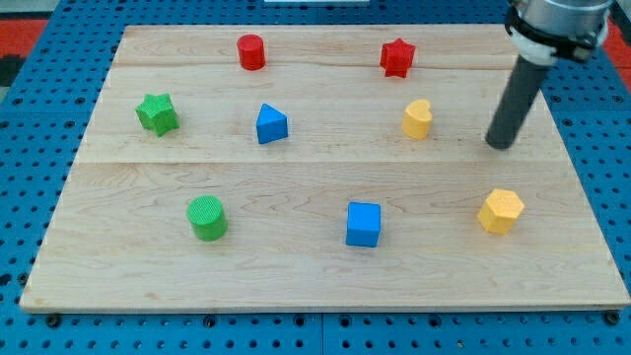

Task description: Slide the hexagon to the top right of the cube

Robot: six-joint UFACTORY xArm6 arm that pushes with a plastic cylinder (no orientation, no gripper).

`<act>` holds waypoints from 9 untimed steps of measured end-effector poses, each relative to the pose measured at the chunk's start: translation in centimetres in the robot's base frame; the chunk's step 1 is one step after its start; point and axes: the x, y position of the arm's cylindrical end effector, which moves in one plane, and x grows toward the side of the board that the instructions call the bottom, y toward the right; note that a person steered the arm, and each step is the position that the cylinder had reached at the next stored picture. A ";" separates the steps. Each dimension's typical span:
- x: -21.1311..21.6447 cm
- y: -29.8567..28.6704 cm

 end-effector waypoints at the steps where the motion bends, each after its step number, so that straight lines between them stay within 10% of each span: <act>1: 0.9 4.6; 6: 6.2 5.0; 8: 14.9 -0.2; 9: 11.9 -4.7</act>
